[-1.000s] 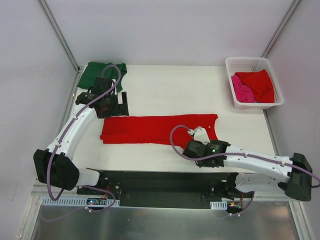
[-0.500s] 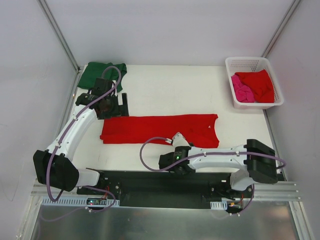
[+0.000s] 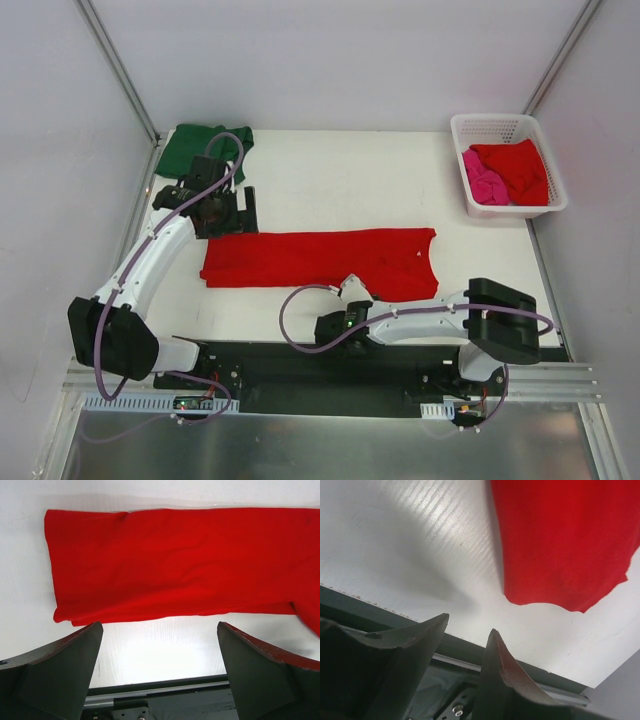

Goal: Fold and stack the t-shirts
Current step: Fold the tshirt

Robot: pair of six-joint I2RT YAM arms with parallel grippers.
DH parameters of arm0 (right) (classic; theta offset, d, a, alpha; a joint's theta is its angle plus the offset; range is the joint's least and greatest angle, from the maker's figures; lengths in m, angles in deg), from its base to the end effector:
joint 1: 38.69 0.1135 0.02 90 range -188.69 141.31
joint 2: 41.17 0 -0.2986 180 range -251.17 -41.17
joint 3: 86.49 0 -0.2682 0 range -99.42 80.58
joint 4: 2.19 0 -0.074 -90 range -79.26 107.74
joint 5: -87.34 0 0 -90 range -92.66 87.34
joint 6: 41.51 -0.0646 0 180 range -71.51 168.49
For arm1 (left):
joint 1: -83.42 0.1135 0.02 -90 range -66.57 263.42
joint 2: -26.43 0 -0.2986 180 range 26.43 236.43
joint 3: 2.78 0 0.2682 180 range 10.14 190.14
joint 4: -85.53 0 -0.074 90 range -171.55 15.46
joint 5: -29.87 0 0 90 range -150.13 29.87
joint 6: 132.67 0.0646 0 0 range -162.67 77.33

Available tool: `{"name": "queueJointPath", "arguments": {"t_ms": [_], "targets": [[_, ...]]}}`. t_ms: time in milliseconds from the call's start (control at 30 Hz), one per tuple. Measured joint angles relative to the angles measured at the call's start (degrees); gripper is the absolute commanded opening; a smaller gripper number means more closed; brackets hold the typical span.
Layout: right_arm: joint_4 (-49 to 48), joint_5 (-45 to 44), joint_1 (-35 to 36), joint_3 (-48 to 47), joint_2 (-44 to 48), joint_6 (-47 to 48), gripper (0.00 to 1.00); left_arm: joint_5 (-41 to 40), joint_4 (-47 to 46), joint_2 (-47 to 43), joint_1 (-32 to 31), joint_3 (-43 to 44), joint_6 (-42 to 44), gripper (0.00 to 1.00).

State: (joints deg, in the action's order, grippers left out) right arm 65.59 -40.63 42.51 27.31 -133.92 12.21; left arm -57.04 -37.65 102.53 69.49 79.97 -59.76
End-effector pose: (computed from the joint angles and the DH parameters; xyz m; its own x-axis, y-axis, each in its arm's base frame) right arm 0.0798 0.2556 0.1673 -0.5882 -0.7502 -0.3022 -0.5435 0.6433 -0.5392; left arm 0.2936 -0.0764 0.3280 -0.7929 -0.1057 -0.6001 0.0428 0.9728 -0.2278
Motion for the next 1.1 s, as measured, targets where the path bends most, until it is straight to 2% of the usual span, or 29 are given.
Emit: {"name": "queueJointPath", "arguments": {"t_ms": [233,767,867,967,1000,1100], "targets": [[-4.3,-0.2,-1.1,3.7,-2.6,0.0,0.42,1.1,0.0,1.7,0.0,0.1,0.0,0.99],[-6.8,-4.7,-9.4,3.0,-5.5,6.6,0.39,1.3,0.0,2.8,0.0,0.2,0.0,0.99],[-7.4,-5.3,-10.2,2.9,-6.0,8.1,0.34,1.3,0.0,3.1,0.0,0.2,0.1,0.99],[-8.4,-5.2,-10.9,3.0,-6.2,9.0,0.15,1.3,0.0,3.5,0.0,0.2,0.1,0.99],[-9.1,-5.0,-11.1,3.1,-6.2,9.3,0.02,1.3,0.0,3.5,0.0,0.2,0.1,0.99],[-10.6,-4.8,-11.5,3.5,-6.3,9.7,0.01,1.3,0.0,3.7,0.0,0.2,0.1,0.99]]}}
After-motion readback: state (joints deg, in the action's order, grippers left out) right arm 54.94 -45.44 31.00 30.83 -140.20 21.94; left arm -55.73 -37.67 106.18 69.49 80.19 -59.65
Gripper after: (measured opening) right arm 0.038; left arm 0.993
